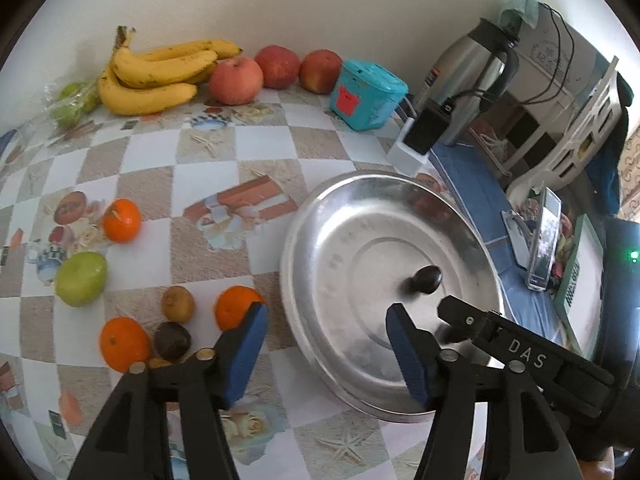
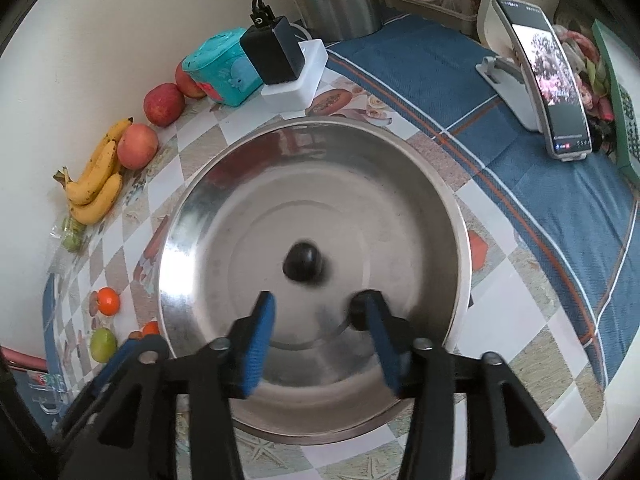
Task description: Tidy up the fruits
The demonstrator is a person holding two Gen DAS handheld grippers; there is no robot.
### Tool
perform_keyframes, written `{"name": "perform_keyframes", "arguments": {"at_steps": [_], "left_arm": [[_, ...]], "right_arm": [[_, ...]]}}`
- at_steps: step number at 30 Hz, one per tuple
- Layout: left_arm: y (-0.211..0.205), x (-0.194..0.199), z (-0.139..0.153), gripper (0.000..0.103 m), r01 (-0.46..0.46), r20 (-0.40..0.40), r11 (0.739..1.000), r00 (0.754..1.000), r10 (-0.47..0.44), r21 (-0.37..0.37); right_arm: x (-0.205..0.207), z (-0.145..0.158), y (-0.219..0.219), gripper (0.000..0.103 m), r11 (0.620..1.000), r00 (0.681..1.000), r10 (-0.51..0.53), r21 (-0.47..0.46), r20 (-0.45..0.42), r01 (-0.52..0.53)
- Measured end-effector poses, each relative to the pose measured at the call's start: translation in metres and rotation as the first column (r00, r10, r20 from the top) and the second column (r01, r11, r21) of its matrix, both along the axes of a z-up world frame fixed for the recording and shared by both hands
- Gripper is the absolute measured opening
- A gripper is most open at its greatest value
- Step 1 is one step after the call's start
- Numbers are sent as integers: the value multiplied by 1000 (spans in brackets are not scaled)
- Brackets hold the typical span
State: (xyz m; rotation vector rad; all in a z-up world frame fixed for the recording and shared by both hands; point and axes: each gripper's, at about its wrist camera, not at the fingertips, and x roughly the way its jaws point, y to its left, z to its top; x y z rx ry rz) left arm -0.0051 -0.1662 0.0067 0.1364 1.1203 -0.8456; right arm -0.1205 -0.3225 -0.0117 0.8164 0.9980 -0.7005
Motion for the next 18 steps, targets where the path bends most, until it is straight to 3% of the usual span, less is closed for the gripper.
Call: {"name": "perform_keyframes", "arguments": {"at_steps": [3, 8, 13, 18], "left_arm": [[6, 5, 2, 74, -50, 43, 997, 998, 48, 54], [19, 14, 1, 77, -134, 94, 980, 988, 120, 147], [39, 27, -2, 80, -234, 145, 936, 969, 201, 265], [62, 39, -1, 80, -310, 155, 902, 949, 274, 300]], "right_arm": [[1, 0, 0, 57, 1000, 1000, 4, -12, -8, -4], [4, 1, 3, 58, 999, 999, 25, -26, -23, -26], [12, 4, 14, 58, 996, 997, 75, -46, -30, -76], [22, 10, 29, 58, 987, 990, 136, -78, -31, -138]]}}
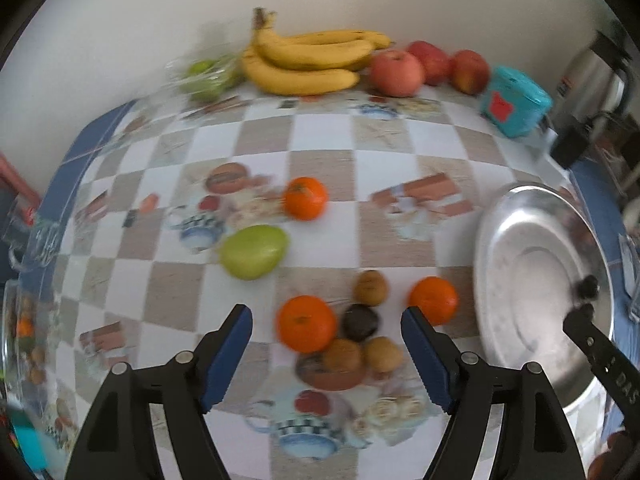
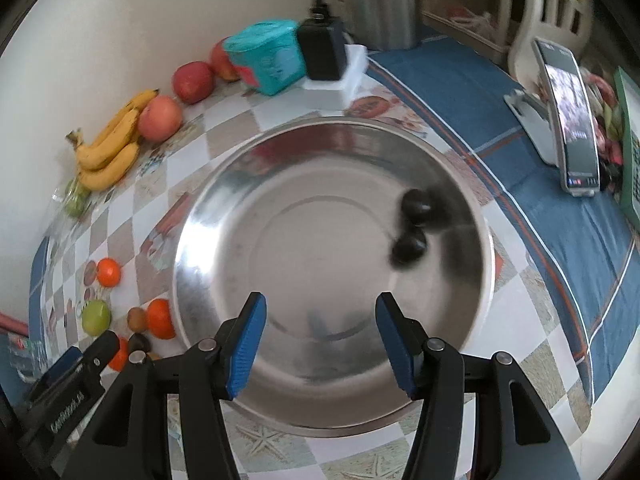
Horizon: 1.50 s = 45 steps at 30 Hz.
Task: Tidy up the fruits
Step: 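Move both tools back from the bowl to the fruit cluster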
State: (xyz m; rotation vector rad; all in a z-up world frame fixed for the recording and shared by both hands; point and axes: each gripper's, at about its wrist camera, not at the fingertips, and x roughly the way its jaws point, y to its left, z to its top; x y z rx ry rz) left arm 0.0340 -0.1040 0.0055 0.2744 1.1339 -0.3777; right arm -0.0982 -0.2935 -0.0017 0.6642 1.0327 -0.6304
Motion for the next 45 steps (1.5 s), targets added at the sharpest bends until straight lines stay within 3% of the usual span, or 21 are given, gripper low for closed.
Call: {"name": "perform_keyframes", "arguments": {"at_steps": [9, 12, 14, 15, 16, 22, 28, 38, 45], "left_arm": [[24, 11, 8, 81, -76, 11, 997, 997, 76, -16], [25, 11, 8, 87, -81, 14, 997, 997, 81, -12], [25, 11, 7, 96, -78, 7, 997, 997, 78, -11], [25, 12, 5, 102, -76, 2, 997, 997, 76, -13], [25, 12, 5, 103, -79, 3, 997, 997, 79, -15], [32, 14, 4, 103, -106, 30, 994, 994, 106, -8], [40, 16, 8, 103, -108, 80, 994, 991, 109, -18], [74, 34, 12, 103, -187, 59, 981, 980, 190, -50], [109, 50, 14, 103, -279, 37, 955, 958, 283, -98]], "right_arm": [[11, 6, 18, 58, 997, 997, 74, -33, -2, -74], [13, 5, 21, 58, 995, 996, 91, -36, -4, -91], [15, 4, 23, 70, 993, 994, 110, -38, 0, -110], [16, 4, 25, 88, 992, 993, 118, -44, -1, -118], [17, 4, 27, 96, 991, 992, 125, -53, -3, -125], [22, 6, 35, 96, 980, 986, 167, -105, -17, -168], [24, 13, 41, 96, 970, 981, 193, -153, 30, -187], [40, 9, 67, 96, 950, 956, 290, -127, 36, -284], [61, 18, 93, 96, 929, 927, 366, -93, 83, -358]]}}
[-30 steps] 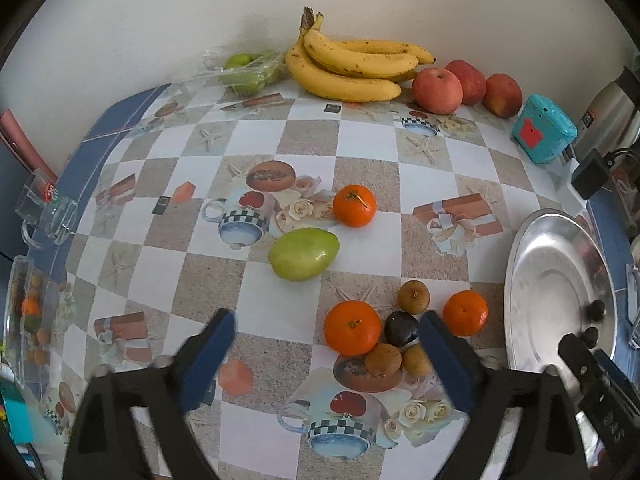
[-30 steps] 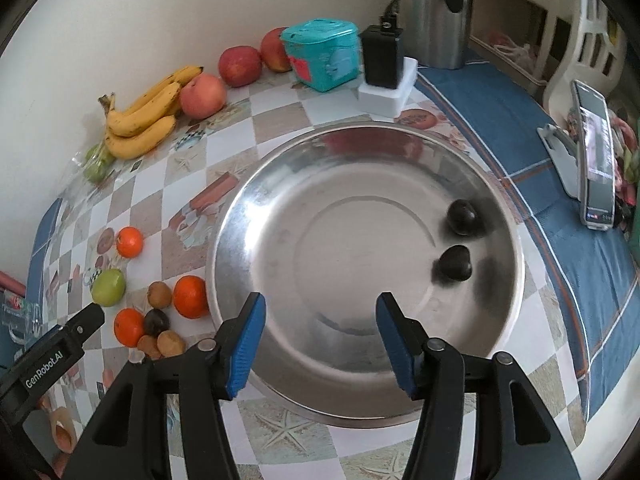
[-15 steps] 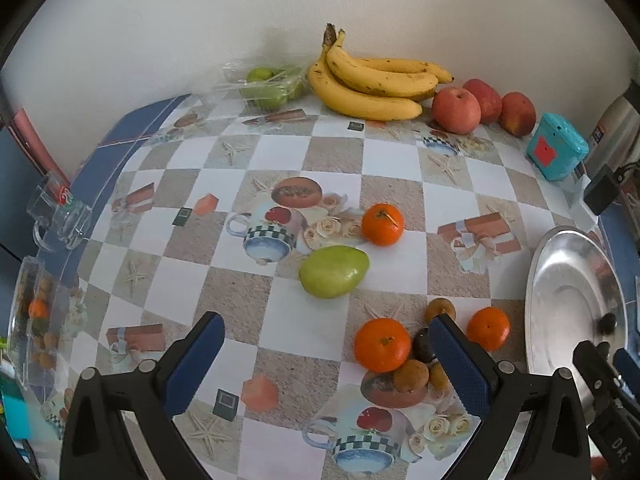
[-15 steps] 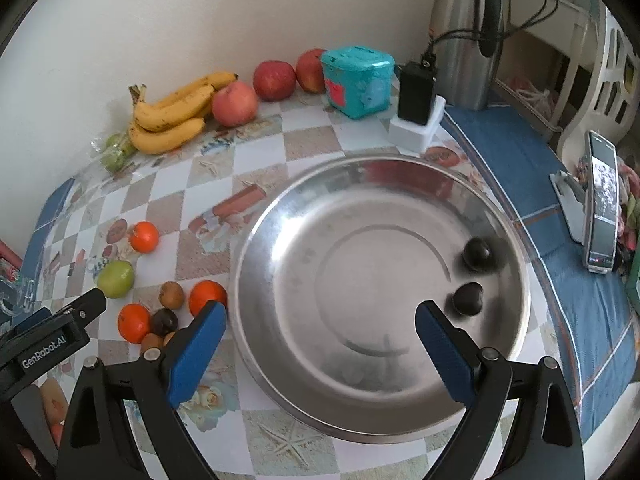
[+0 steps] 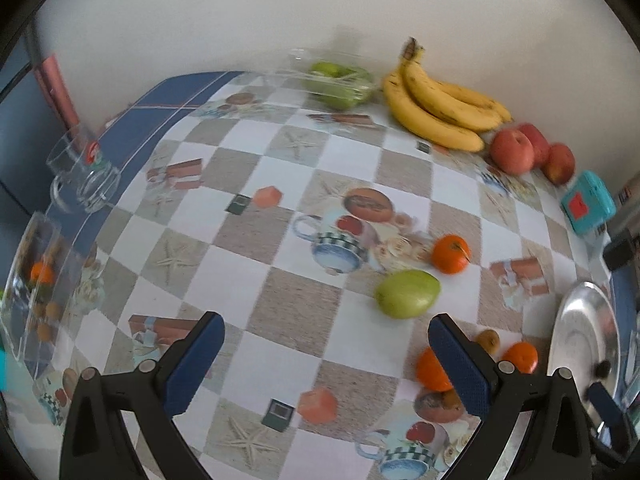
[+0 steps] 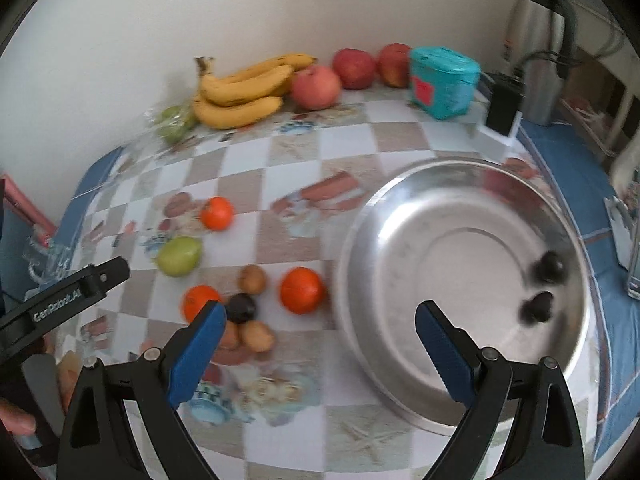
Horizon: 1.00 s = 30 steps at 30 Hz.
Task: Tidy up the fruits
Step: 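Move both tools back from the bowl to the fruit cluster, then grasp a brown kiwi with the right gripper while the left gripper grasps a mandarin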
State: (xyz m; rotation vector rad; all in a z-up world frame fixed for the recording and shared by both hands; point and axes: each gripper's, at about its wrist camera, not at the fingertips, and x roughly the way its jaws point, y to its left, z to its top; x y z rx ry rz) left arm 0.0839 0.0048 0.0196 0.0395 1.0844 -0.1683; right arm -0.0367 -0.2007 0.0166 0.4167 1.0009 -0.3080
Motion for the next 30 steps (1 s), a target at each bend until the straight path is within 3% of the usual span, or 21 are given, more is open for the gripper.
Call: {"name": "perform_keyframes", "arguments": {"at_steps": [6, 15, 18, 21, 25, 29, 30], "left_arm": [[9, 6, 1, 103, -25, 8, 999, 1000, 25, -21], [-2, 9, -4, 103, 28, -41, 998, 999, -30, -52], [-7, 9, -11, 103, 43, -69, 998, 997, -46, -44], [-11, 8, -19, 103, 49, -99, 997, 994, -55, -66], [-18, 6, -29, 103, 55, -127, 995, 990, -66, -84], [-23, 4, -38, 103, 62, -151, 994, 986, -76, -93], [-25, 4, -39, 102, 65, -154, 993, 985, -80, -98]], "right_arm": [[16, -1, 9, 96, 999, 1000, 19, 43, -8, -18], [33, -9, 18, 95, 997, 998, 38, 62, -51, -34], [35, -10, 22, 83, 996, 997, 56, 68, -49, -53], [34, -16, 22, 80, 995, 996, 53, 84, -65, -48], [30, -27, 21, 65, 992, 994, 44, 119, -98, -32], [28, -37, 19, 61, 986, 993, 34, 167, -110, -16], [27, -39, 17, 56, 983, 993, 29, 181, -111, -9]]}}
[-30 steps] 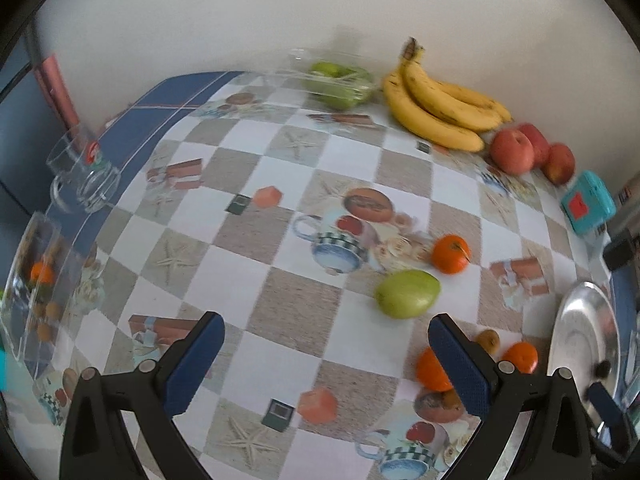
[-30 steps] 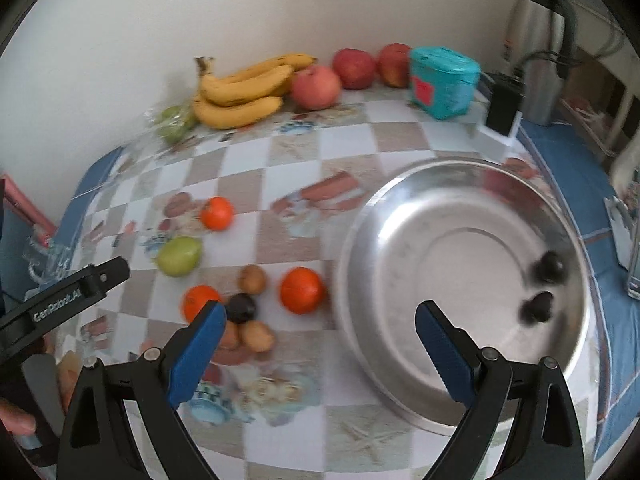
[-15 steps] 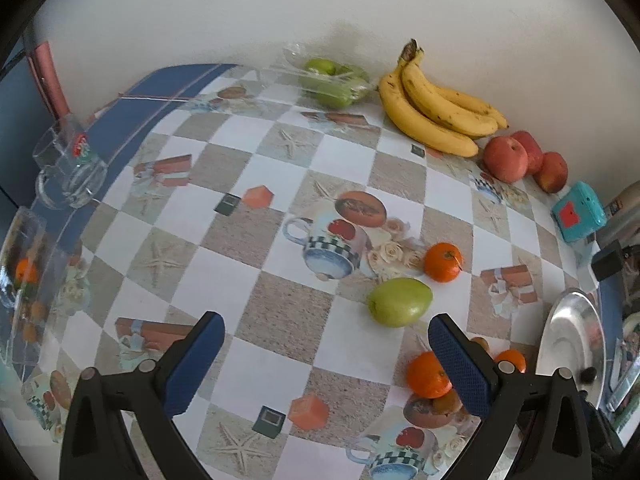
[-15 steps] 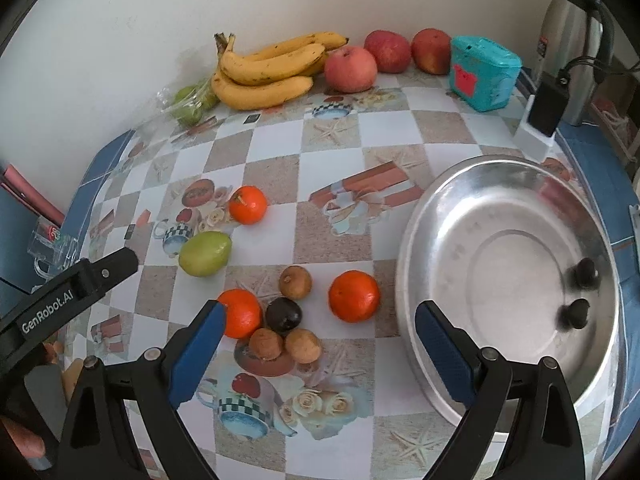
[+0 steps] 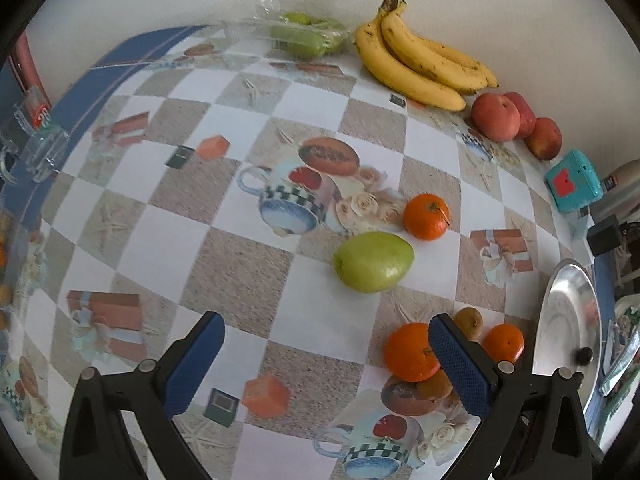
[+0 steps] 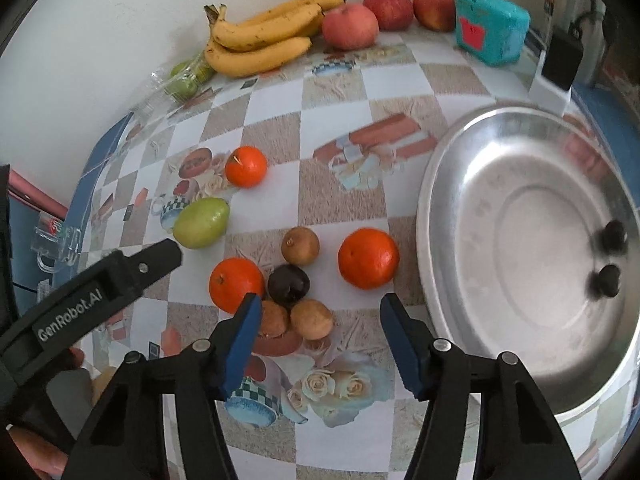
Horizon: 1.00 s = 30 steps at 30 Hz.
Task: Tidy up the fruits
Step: 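Grasp a brown kiwi with the right gripper while the left gripper grasps a mandarin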
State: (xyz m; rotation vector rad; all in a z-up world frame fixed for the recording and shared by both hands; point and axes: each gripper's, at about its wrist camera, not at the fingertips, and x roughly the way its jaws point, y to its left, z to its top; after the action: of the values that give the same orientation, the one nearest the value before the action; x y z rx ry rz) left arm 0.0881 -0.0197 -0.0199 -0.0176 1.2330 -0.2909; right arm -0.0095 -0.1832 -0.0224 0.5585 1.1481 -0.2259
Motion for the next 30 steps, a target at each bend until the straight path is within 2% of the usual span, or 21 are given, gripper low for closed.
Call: {"name": "perform_keyframes", "arguments": {"at_steps": [3, 6, 11, 16, 19, 23, 30], "left_arm": [[-4, -1, -2, 100, 8, -3, 1000, 1000, -8, -6], [-9, -1, -4, 94, 23, -22, 999, 999, -24, -26], [-18, -3, -9, 91, 58, -53, 998, 997, -59, -25], [-22, -2, -13, 90, 59, -98, 995, 993, -66, -82], [-26, -3, -14, 85, 66, -97, 995, 993, -73, -73], [-27, -3, -14, 83, 67, -103, 995, 992, -74, -74], [-29, -4, -15, 76, 73, -105, 994, 991, -81, -78]], "right_arm": [[-1, -6, -2, 52, 1000, 1000, -15, 19, -16, 15], [-1, -11, -3, 45, 999, 999, -19, 43, -29, 21], [1, -13, 0, 43, 998, 1000, -9, 62, -26, 10], [2, -16, -2, 38, 994, 1000, -21, 103, -21, 24], [1, -18, -3, 35, 992, 999, -33, 119, -19, 35], [1, -20, -4, 27, 990, 999, -36, 134, -24, 39], [-3, -16, -8, 27, 987, 999, -48, 152, -6, 48]]}}
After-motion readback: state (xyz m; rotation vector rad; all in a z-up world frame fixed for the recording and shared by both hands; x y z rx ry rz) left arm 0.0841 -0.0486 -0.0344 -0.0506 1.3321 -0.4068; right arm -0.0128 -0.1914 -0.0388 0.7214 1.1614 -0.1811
